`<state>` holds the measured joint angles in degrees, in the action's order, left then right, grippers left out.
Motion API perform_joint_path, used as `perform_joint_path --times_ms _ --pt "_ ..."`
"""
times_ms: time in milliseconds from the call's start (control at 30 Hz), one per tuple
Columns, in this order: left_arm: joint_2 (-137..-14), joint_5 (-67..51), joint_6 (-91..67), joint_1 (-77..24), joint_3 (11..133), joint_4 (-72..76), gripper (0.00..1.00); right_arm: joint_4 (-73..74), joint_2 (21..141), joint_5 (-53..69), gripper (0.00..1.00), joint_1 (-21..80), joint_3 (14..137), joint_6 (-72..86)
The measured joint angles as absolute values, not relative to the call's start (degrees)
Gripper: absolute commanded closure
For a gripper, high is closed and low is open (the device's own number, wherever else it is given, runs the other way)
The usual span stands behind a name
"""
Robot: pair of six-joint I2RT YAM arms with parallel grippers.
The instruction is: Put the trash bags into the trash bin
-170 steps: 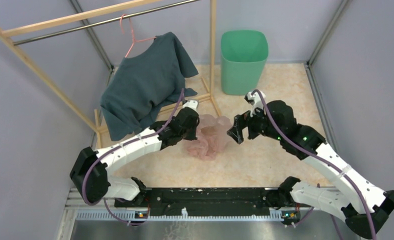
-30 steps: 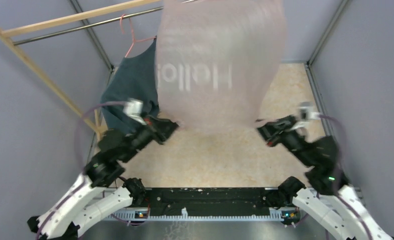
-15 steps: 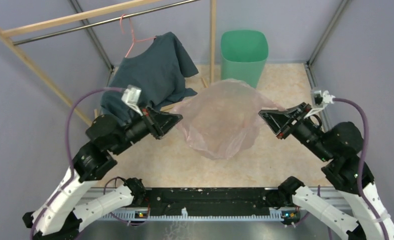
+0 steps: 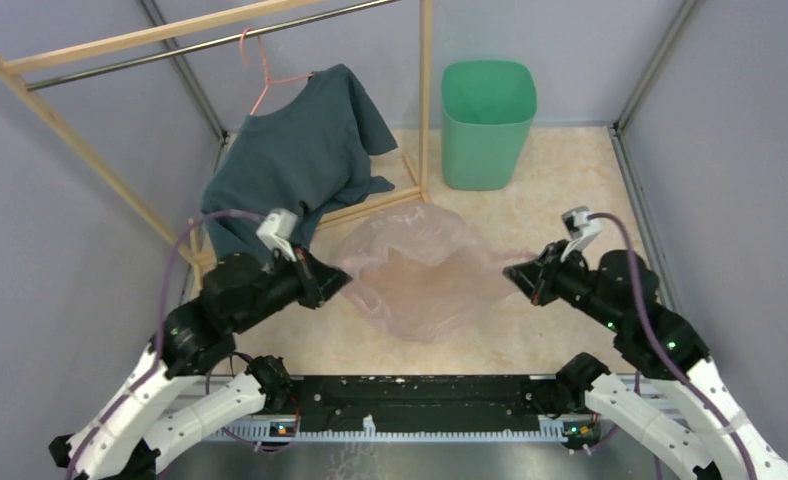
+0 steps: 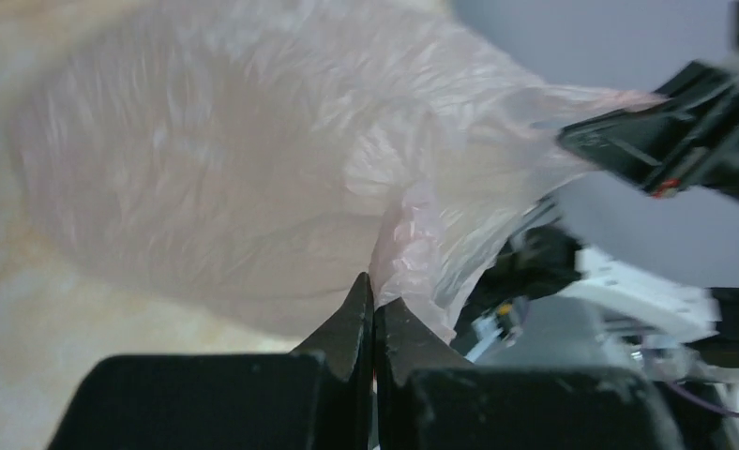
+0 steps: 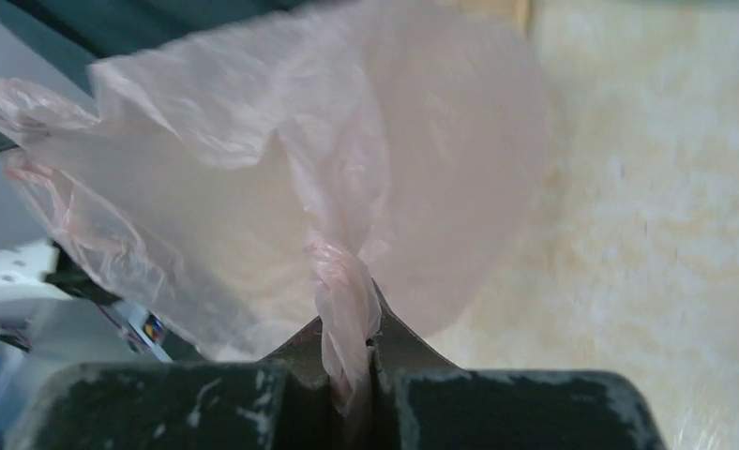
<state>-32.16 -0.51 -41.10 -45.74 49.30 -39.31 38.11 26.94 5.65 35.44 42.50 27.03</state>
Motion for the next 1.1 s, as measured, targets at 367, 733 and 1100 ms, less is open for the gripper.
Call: perform_joint_path --times_ms 367,733,1100 --pt "-31.16 -8.19 -45.52 -45.74 47.66 -25.47 1.0 23.09 31.0 18.48 1.0 35.44 41.91 31.94" --pt "-29.04 -3.44 -45.84 -45.74 51.27 -31.51 1.0 16.78 35.97 24.71 1.0 39.35 40.18 38.06" --pt "-31.31 -0.23 -42.89 -45.74 56.29 -32.95 1.0 17.1 42.92 22.68 0.91 39.64 46.04 35.48"
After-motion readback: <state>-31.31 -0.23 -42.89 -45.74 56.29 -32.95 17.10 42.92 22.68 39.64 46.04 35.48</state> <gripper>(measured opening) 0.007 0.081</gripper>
